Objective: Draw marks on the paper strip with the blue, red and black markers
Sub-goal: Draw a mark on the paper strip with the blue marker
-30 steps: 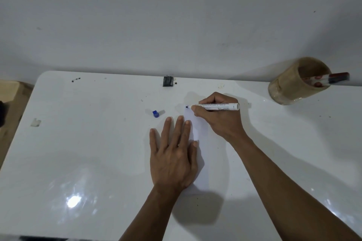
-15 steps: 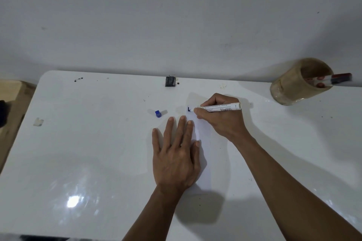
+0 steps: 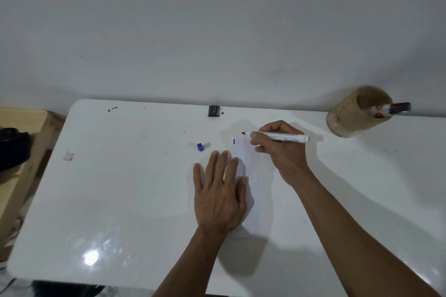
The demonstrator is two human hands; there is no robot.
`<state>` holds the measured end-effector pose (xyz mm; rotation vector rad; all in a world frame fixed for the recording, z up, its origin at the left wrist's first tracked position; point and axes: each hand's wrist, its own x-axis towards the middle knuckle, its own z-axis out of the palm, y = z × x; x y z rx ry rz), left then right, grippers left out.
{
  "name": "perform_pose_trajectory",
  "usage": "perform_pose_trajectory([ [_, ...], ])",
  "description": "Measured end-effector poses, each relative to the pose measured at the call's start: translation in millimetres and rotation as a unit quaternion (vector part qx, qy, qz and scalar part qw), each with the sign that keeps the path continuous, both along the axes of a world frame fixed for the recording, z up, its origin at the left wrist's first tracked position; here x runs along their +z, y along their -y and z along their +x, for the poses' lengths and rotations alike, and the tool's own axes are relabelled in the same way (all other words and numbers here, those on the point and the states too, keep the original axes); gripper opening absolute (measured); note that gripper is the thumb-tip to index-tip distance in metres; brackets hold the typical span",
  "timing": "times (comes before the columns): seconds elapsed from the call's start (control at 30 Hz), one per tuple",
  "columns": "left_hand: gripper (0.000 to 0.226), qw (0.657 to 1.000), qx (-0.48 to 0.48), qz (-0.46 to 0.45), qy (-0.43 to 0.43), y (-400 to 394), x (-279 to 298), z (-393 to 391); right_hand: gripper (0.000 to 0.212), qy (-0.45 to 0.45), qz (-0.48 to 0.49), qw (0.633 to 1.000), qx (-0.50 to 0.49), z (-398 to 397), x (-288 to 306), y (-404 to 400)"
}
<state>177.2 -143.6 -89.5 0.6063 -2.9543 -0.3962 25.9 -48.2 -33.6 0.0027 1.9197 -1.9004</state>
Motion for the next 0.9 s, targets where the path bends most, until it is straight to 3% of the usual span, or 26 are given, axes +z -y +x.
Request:
perform_pose_trajectory([
  [0.27, 0.053, 0.997, 0.005, 0.070, 0.028, 2.9, 20.5, -0.1, 0.020, 0.000, -0.033, 0.999, -0.032, 26.3, 45.2, -17.6],
  [0.53, 0.036, 0.977, 0.149, 0.136, -0.074, 40.3, 53.1, -13.9, 0.015, -0.019, -0.059, 0.997, -0.039, 37.1, 79.2, -19.8],
  [0.63, 0.041, 0.971, 0.175, 0.165, -0.002, 65.9, 59.6, -29.4, 0.015, -0.021, -0.054, 0.997, -0.041, 45.3, 82.8, -17.9],
  [0.73, 0.034, 0.978, 0.130, 0.148, 0.074, 80.8, 55.4, -37.7, 0.012, -0.011, -0.054, 0.998, -0.038, 56.2, 80.7, -16.1],
  [0.83, 0.020, 0.981, 0.106, 0.146, 0.067, 86.5, 53.9, -31.9, 0.010, -0.004, -0.049, 0.998, -0.043, 74.9, 81.5, -11.8],
  [0.9, 0.016, 0.960, 0.146, 0.240, 0.018, 85.1, 61.4, -32.6, 0.009, -0.003, -0.048, 0.998, -0.044, 78.0, 83.9, -8.2],
])
